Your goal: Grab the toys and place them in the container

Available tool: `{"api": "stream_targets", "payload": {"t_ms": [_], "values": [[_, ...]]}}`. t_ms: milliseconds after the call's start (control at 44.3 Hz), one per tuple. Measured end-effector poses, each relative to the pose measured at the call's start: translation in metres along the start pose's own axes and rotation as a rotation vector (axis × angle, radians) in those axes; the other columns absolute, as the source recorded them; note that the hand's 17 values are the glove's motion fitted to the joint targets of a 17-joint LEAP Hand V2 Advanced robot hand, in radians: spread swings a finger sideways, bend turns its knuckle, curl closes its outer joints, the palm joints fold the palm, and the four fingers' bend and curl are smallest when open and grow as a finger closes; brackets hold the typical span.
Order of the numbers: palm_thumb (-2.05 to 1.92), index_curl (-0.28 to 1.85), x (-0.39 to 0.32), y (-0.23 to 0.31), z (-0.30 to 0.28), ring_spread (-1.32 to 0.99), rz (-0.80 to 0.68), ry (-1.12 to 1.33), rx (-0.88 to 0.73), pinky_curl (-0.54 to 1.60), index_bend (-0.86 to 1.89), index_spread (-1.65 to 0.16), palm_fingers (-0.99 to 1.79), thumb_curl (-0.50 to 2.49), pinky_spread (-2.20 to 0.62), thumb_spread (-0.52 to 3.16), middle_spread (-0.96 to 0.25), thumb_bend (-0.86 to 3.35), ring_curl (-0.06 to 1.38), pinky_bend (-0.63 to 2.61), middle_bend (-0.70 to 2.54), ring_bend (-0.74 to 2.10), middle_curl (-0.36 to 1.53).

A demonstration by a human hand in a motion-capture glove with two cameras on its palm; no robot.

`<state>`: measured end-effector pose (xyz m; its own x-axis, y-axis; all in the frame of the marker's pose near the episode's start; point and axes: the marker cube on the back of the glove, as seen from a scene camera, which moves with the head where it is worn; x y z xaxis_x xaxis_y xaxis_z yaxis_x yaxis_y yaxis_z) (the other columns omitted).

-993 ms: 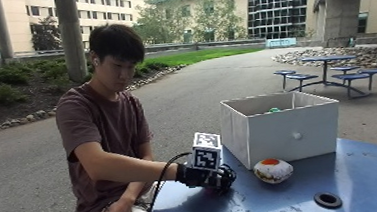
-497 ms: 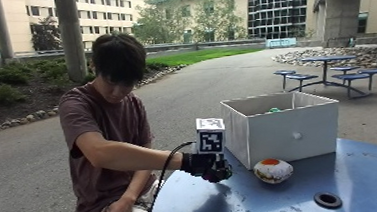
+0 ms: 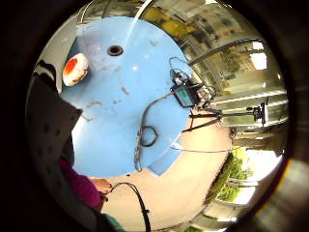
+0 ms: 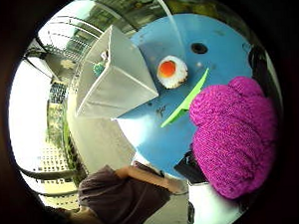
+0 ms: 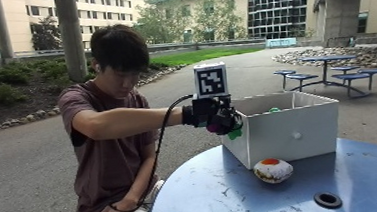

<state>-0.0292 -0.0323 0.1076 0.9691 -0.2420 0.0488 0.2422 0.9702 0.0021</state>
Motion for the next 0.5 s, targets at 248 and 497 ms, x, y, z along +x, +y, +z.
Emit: {"api": "stream_targets", "payload": {"t_ms": [248,497], "values": [[0.56,0.66,-0.022,-0.055,-0.073,-0.36,0.079,0.012,0.069,0.54,0.87,-0.24,0.95,0.94,-0.37,0.73,-0.19,0.04,0.65,1.19,1.16,1.33,0.76],[0.57,0.73,-0.115,-0.127,-0.106,-0.37,-0.085,0.03,0.094,0.55,0.84,-0.27,0.93,1.0,-0.37,0.68,-0.2,0.02,0.66,1.2,1.16,1.34,0.78]]}}
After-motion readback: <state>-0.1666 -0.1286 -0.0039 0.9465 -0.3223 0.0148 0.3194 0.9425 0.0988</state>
